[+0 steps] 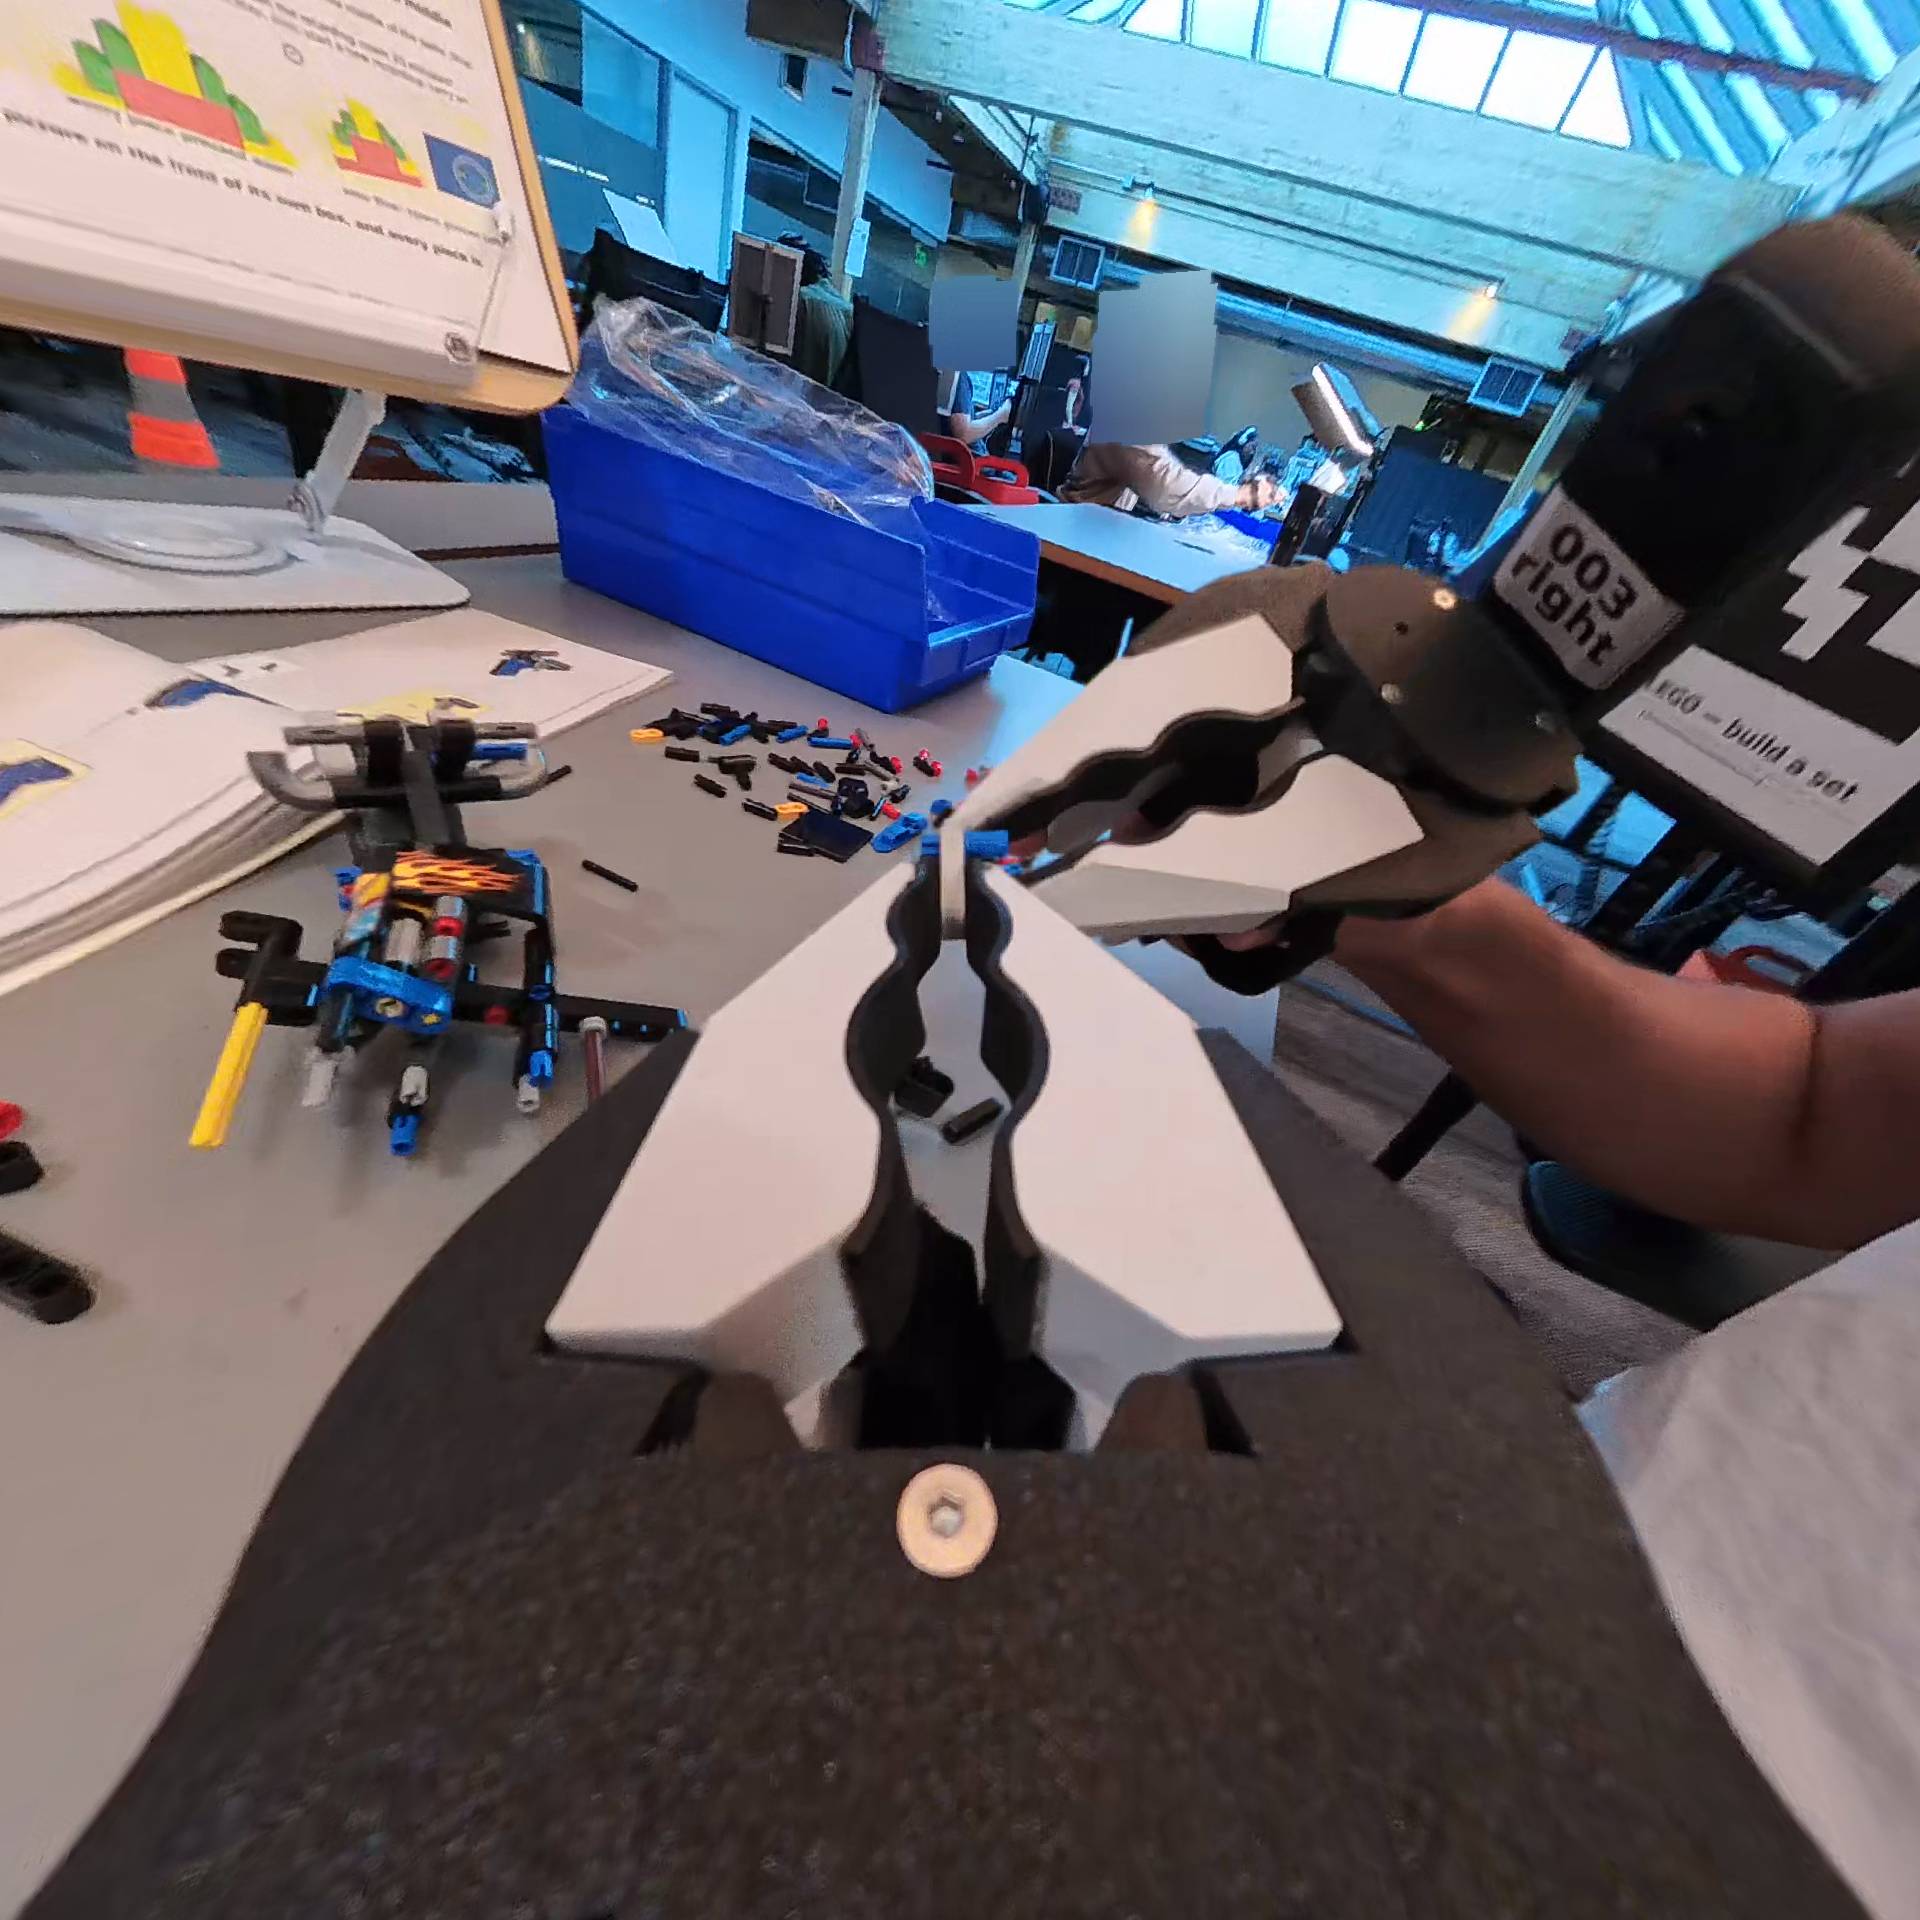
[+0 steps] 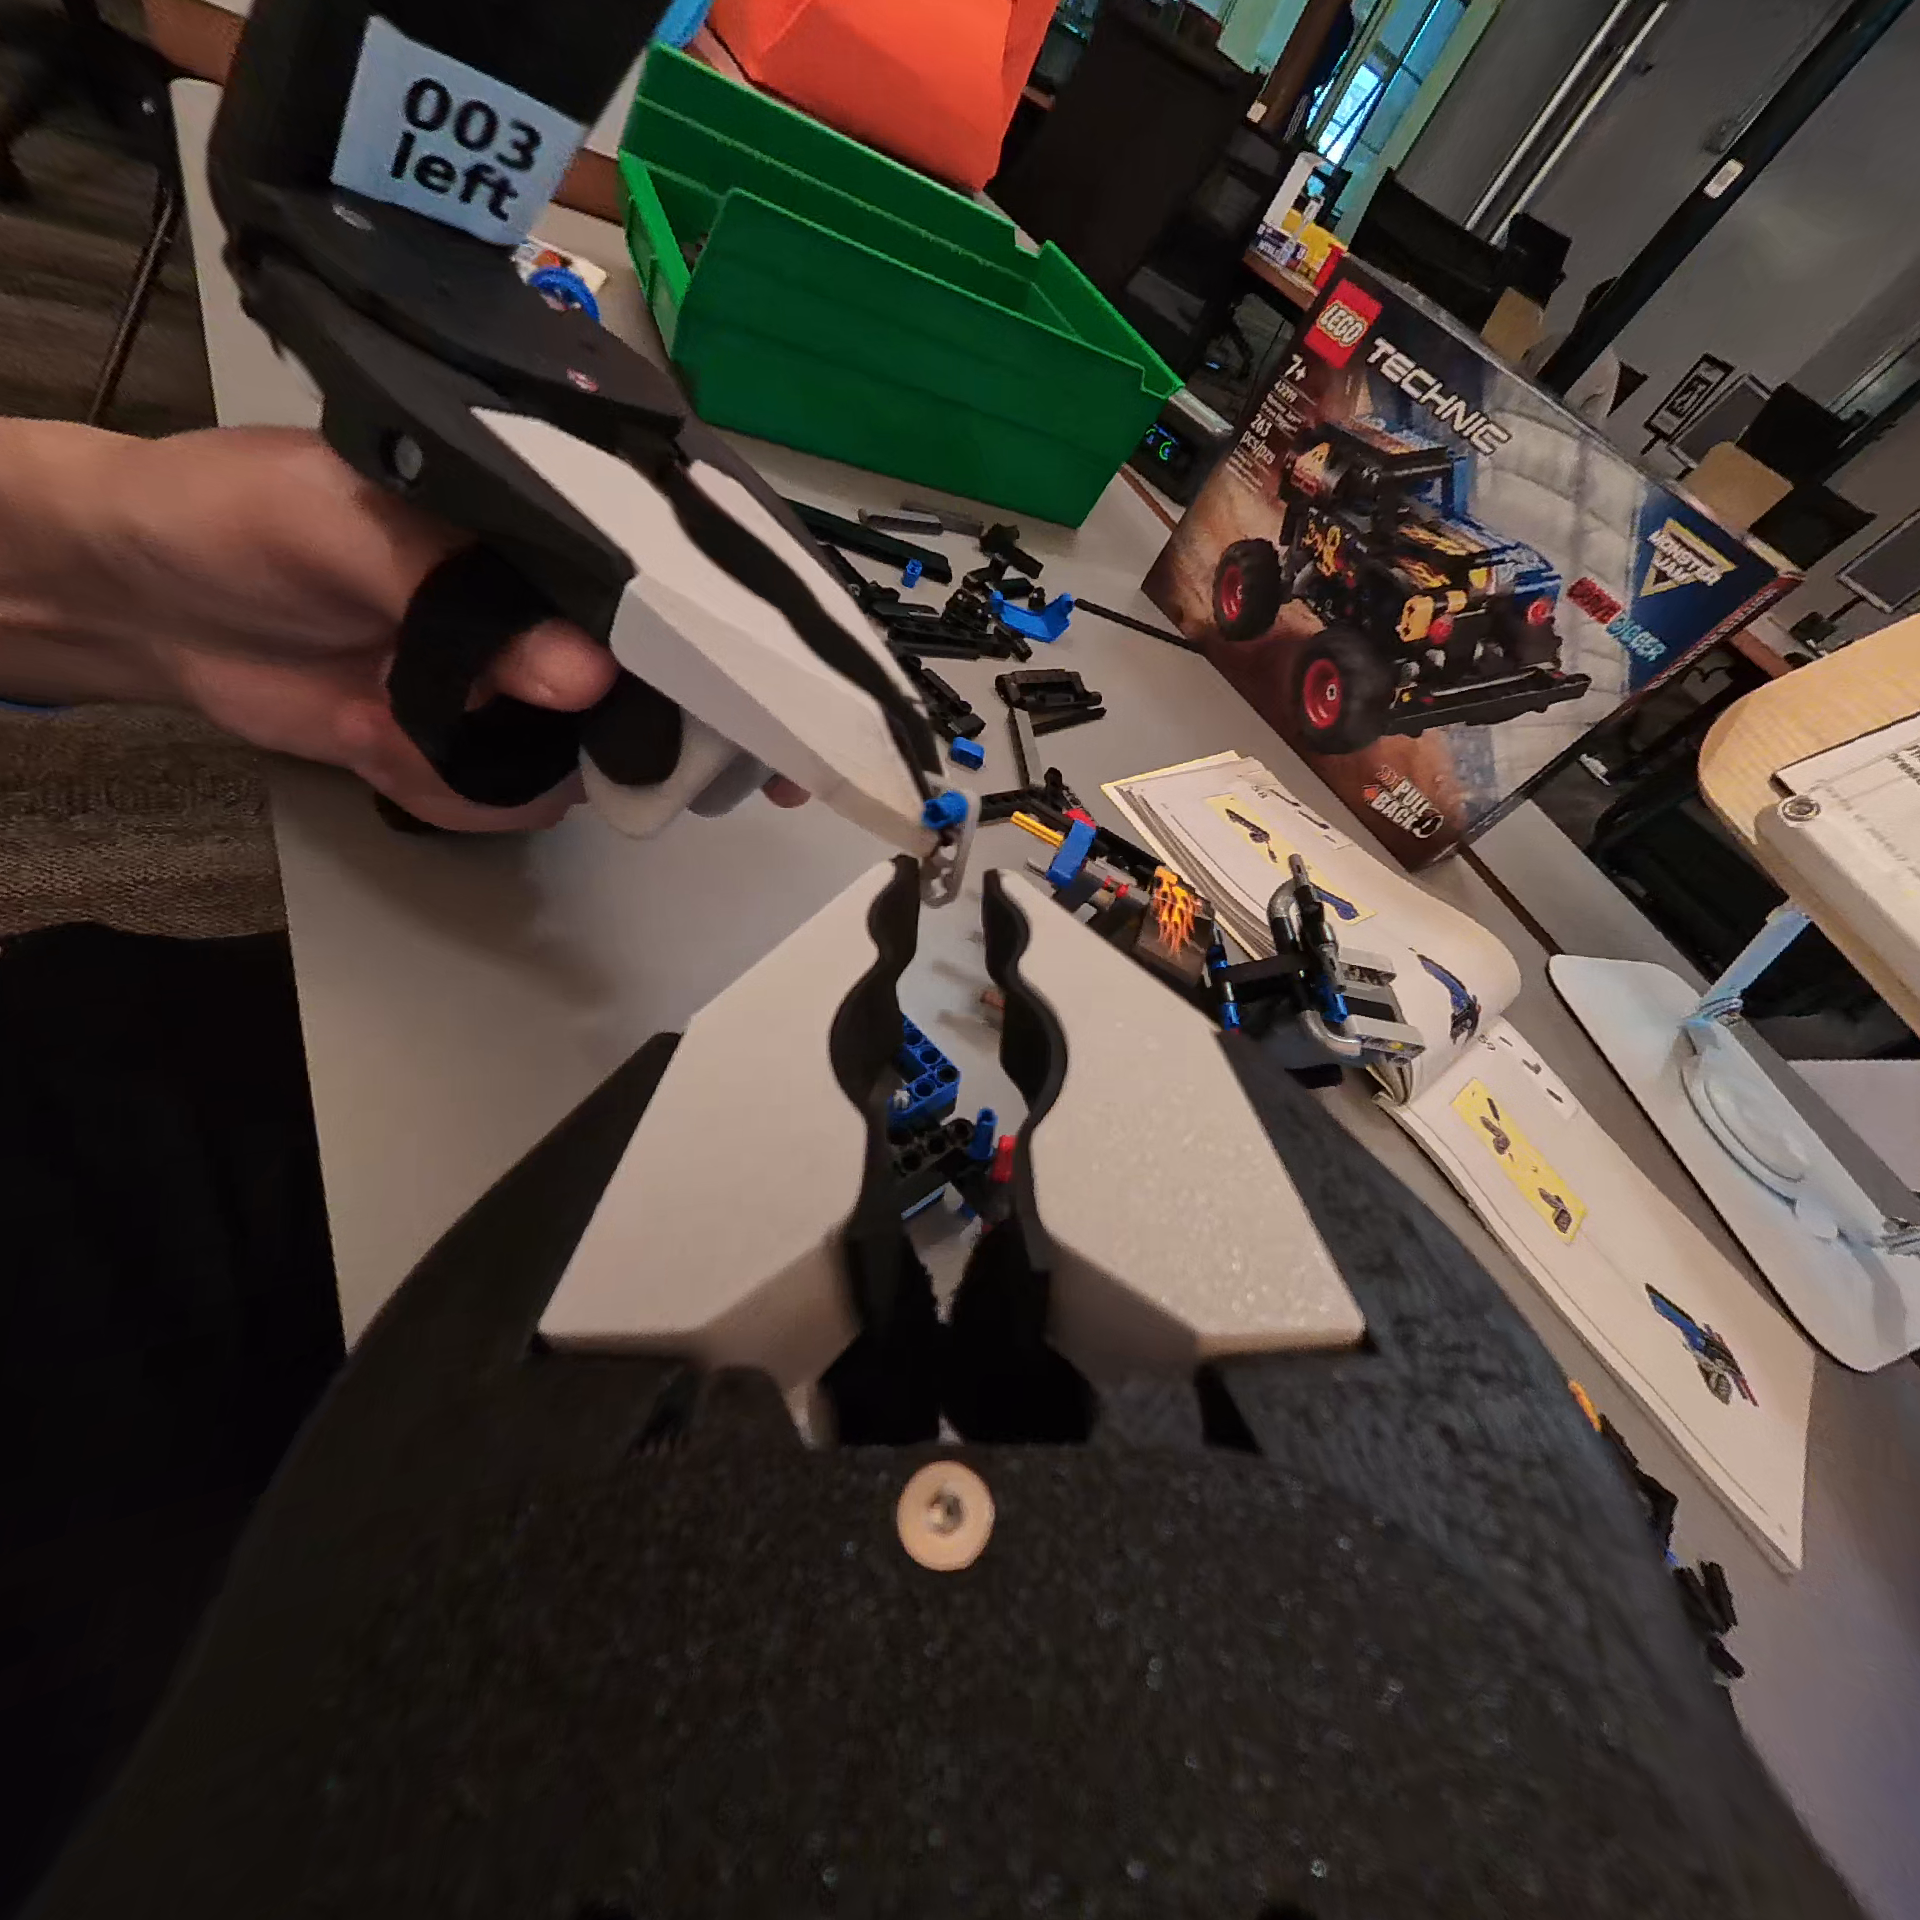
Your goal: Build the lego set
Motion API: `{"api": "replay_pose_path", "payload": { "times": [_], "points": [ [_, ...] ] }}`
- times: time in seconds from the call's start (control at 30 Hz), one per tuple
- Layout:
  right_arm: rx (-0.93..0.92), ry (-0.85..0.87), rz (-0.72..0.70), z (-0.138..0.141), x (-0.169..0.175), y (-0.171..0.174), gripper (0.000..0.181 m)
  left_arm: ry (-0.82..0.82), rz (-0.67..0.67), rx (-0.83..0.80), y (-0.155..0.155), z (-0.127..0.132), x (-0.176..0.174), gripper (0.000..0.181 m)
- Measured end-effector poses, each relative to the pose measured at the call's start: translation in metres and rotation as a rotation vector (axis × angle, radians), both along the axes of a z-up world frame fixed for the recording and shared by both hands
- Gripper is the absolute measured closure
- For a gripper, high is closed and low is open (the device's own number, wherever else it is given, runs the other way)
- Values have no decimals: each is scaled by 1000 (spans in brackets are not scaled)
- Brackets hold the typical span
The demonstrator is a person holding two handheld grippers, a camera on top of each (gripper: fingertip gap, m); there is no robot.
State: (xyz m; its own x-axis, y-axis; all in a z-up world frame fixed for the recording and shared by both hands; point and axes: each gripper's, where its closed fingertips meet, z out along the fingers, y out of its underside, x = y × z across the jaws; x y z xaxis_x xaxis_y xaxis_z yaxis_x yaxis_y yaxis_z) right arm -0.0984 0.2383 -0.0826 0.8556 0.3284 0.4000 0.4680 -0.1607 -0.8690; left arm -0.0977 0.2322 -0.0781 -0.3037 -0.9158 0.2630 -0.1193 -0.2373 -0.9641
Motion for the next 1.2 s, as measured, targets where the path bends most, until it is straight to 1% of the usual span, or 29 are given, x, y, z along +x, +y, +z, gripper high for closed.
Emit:
{"api": "replay_pose_path", "payload": {
  "times": [0.07,0.2,0.3,0.37,0.43,0.47,0.57,0.63,0.67,0.73,0.77,0.83,0.87,0.93,1.0,1.03,1.1,1.13,1.2],
  "points": [
    [-10,-28,-15,-4,0,1,169,11,-10,-24,-2,-1,1,179],
    [8,-22,-25,-1,1,3,171,13,10,-37,-1,1,3,179],
    [1,30,-15,0,3,5,173,16,3,-39,2,4,6,179],
    [2,135,31,3,4,8,174,13,6,-18,6,8,7,176],
    [-17,256,45,3,14,14,174,-7,8,17,10,15,6,169],
    [-13,322,75,6,19,16,175,-15,10,39,13,19,5,168],
    [-47,617,163,21,40,25,175,-30,26,150,24,30,5,168],
    [-85,774,256,34,55,30,175,-31,32,251,32,36,9,167],
    [-116,859,353,43,58,30,175,-31,37,304,36,39,13,167],
    [-231,1031,652,63,57,16,175,-31,24,408,40,43,23,166],
    [-272,1088,752,70,64,14,175,-32,22,448,42,44,29,166],
    [-322,1189,877,78,83,17,175,-51,-4,500,43,48,41,165],
    [-353,1221,917,78,90,20,175,-63,-12,513,44,49,46,165],
    [-339,1247,921,73,103,30,175,-67,-20,505,49,45,57,165],
    [-339,1277,939,70,109,32,175,-78,-33,456,51,39,60,165],
    [-328,1263,931,69,109,32,175,-87,-33,434,53,35,60,165],
    [-352,1232,971,71,103,19,175,-92,-9,423,60,24,58,165],
    [-360,1184,953,67,100,16,175,-85,9,440,64,19,55,165],
    [-310,1117,847,57,100,23,175,-104,74,472,76,15,53,168]
  ]
}}
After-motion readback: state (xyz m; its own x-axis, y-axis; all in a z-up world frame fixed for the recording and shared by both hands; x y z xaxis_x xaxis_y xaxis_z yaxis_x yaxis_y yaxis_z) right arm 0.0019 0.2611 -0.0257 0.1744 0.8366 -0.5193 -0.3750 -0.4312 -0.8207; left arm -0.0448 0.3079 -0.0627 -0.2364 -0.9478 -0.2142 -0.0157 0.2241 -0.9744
